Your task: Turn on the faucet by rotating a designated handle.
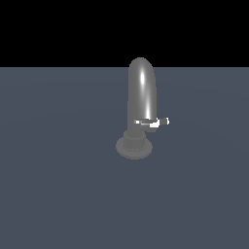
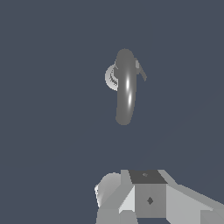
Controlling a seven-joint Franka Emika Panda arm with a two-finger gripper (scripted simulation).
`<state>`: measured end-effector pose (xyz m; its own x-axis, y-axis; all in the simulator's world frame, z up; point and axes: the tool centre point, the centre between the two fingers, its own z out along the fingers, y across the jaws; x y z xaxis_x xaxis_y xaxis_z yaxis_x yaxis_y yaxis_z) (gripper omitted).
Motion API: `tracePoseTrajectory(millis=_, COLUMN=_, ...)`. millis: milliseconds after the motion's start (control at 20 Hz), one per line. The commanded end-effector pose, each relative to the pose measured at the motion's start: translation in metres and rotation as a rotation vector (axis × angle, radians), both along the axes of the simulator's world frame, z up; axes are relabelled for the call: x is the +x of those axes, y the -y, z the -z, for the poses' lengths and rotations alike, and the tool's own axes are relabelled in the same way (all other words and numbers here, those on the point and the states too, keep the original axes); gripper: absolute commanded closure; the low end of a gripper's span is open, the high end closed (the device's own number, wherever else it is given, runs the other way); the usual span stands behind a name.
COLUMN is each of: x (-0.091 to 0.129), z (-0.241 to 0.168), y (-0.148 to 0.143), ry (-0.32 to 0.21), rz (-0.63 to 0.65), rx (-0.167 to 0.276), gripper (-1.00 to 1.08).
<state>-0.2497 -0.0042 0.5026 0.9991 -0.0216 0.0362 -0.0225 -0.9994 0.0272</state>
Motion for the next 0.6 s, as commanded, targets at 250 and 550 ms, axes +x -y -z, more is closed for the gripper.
tracePoseTrajectory(millis=250, x=0.003, z=0.0, y=0.0, ry=-0.009, rz=0.008, rx=0.004, gripper=1.08)
tracePoseTrajectory(millis=550, x=0.014, z=0.0, y=-0.001, ry=-0.046, rz=0.041, rx=0.021, gripper=1.08)
